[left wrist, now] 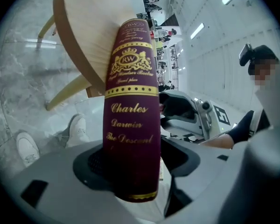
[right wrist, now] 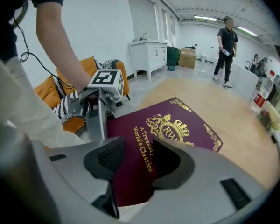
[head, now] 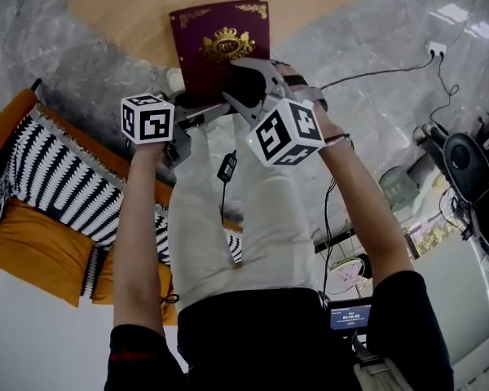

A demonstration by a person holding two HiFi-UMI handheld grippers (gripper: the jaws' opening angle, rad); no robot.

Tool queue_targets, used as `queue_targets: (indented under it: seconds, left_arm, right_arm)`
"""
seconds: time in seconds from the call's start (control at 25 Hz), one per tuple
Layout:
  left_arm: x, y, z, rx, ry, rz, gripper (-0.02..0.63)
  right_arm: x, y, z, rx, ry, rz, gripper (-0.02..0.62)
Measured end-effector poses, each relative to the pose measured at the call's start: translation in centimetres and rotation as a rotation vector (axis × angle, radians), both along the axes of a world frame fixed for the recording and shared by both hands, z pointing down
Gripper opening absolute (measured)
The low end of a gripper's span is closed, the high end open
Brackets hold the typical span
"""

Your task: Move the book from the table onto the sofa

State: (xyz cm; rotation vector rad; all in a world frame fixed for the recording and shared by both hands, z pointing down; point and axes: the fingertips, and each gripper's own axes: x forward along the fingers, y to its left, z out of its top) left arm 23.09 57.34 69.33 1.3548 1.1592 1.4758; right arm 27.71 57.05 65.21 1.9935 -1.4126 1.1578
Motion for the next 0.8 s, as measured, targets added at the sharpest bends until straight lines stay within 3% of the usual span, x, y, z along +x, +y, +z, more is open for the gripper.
queue_targets:
  seconds: [0.44, 0.8]
  left_arm:
    - [-0.4, 1.4, 0.2, -0.026, -0.038, 0.016, 0.301]
    - [0.2, 1.9, 0.0, -0.076, -0.008, -0.025, 0.271]
  right_arm:
    - [0.3, 0.2, -0.1, 0.009, -0.015, 0.021, 0.187]
    - [0.3, 0.3, 0.0, 0.020, -0.018, 0.025, 0.182]
